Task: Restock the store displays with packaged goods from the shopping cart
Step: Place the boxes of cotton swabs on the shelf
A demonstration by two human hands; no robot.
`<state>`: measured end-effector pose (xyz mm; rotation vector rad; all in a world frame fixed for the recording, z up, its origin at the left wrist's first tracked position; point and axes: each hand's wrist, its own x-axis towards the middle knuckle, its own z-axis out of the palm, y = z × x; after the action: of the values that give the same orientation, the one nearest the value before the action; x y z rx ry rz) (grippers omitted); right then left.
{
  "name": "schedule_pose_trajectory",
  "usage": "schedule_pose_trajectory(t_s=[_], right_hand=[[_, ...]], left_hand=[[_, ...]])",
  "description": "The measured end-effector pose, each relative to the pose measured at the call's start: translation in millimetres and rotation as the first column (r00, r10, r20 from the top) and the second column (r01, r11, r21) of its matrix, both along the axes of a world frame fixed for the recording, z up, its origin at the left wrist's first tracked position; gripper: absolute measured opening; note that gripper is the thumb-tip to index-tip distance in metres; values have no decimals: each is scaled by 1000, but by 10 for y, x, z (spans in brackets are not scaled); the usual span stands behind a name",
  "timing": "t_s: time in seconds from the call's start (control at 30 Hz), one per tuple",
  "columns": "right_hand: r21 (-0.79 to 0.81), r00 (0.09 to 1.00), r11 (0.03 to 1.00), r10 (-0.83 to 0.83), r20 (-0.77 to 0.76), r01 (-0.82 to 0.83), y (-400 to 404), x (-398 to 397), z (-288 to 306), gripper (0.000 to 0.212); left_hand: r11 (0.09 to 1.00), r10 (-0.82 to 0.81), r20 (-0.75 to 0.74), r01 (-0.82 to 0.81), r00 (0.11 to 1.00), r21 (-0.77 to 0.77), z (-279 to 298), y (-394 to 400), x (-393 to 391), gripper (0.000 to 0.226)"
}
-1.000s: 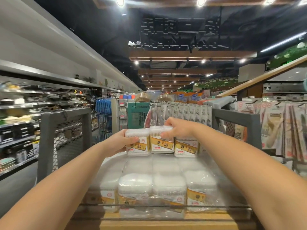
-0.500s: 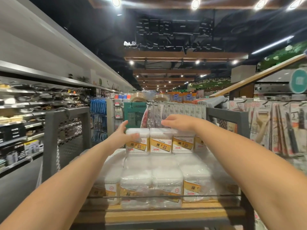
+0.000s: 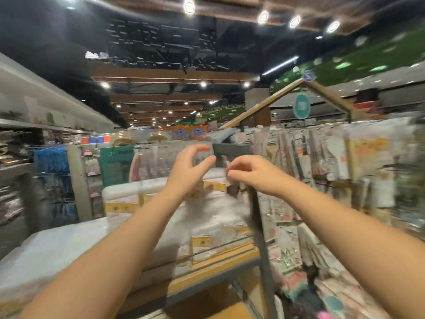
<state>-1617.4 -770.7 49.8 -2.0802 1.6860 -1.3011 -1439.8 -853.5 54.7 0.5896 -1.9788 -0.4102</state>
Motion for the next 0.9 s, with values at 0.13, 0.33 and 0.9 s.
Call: schedule_pose_trajectory(t_s=[0.13,0.33,0.9], right_hand=[[-52,984,992,-103,148,112,791,-730,-190,9],[192,849,908,-417,325,372,2372,-2041,-772,12],[774,368,432,-888,277,462,5102,-3862,-3499,24]], left_hand=[[974,-223,5,223,975,43,-108,541,-814,39],[863,-490,24,481,871,155,-560,1611,-2345,22],[420,-906,338,440,256,794,-3559,3772,-5092,45]])
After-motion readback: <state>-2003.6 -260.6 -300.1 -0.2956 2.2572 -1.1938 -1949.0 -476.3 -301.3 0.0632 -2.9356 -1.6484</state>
